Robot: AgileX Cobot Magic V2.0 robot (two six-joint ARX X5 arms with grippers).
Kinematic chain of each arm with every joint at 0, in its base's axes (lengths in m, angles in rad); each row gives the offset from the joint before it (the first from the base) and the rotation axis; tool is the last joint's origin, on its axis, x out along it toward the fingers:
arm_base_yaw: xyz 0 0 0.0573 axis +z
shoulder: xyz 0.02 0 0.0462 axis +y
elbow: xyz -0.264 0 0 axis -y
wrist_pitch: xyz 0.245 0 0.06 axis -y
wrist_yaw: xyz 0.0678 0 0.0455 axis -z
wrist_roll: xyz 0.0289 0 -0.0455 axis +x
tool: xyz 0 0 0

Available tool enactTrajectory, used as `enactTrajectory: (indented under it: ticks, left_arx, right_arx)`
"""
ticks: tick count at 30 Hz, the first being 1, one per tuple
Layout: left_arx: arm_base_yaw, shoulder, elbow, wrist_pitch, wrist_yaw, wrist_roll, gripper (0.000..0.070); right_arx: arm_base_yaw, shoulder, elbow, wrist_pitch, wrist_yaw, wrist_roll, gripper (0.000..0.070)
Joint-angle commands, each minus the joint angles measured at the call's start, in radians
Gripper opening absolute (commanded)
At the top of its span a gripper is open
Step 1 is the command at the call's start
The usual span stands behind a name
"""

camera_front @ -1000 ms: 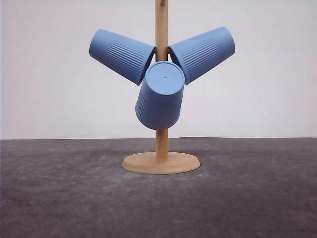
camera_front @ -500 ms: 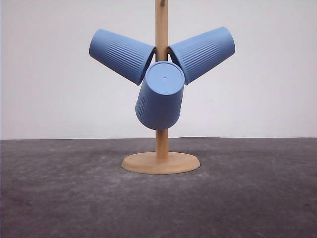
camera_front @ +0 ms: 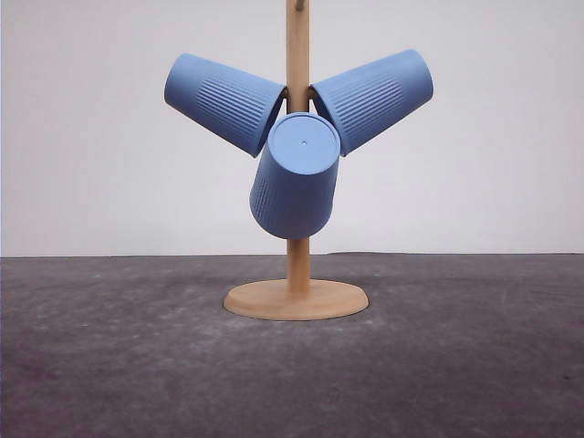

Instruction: Place three cups

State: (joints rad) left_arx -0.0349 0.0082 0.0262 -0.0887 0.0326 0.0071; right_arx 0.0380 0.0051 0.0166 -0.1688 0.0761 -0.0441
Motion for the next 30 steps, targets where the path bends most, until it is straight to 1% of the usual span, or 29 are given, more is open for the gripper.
enactTrajectory:
  ticks: [1,30]
  left_arx:
    - [0.002,0.0,-0.013,0.007,0.002,-0.004,0.0016]
    - [0.002,0.0,-0.013,0.007,0.002,-0.004,0.0016]
  right_arx:
    - [-0.002,-0.002,-0.004,0.011,0.004,0.014,0.0005]
    - [-0.002,-0.002,-0.004,0.011,0.004,0.014,0.0006]
